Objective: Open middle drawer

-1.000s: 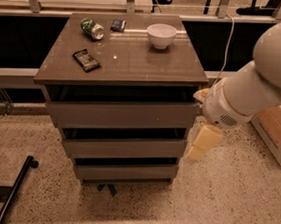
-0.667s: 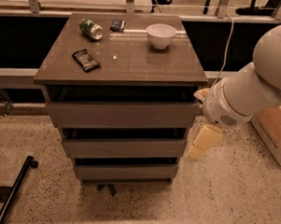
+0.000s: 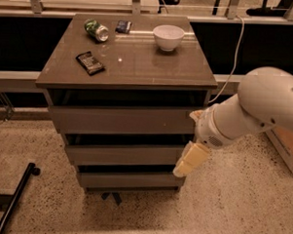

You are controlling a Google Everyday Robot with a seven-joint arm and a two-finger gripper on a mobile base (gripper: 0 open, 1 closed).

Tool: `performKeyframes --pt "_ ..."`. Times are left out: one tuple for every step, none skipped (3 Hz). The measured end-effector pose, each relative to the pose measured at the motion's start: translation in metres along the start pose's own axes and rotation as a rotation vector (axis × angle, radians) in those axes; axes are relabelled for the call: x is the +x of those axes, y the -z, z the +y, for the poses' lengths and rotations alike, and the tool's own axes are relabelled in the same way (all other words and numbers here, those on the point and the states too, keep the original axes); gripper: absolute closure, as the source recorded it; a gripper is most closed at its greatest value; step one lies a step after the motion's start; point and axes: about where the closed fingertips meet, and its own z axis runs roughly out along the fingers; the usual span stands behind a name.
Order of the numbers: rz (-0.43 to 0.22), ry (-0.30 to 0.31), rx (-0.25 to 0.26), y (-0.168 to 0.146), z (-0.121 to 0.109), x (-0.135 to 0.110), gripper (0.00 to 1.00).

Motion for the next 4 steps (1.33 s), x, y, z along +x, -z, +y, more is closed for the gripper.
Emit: performKeyframes --pt "-0.07 -0.011 -0.023 -0.05 -0.012 0.011 0.0" --pt "-0.167 -0.048 -0.05 -0.101 -0.046 0.018 0.0" --pt "-0.176 -0.085 -0.1 -0.133 -0.043 0.034 0.0" --pt "-0.191 -0.157 -0.109 -0.153 -0.028 0.034 0.0"
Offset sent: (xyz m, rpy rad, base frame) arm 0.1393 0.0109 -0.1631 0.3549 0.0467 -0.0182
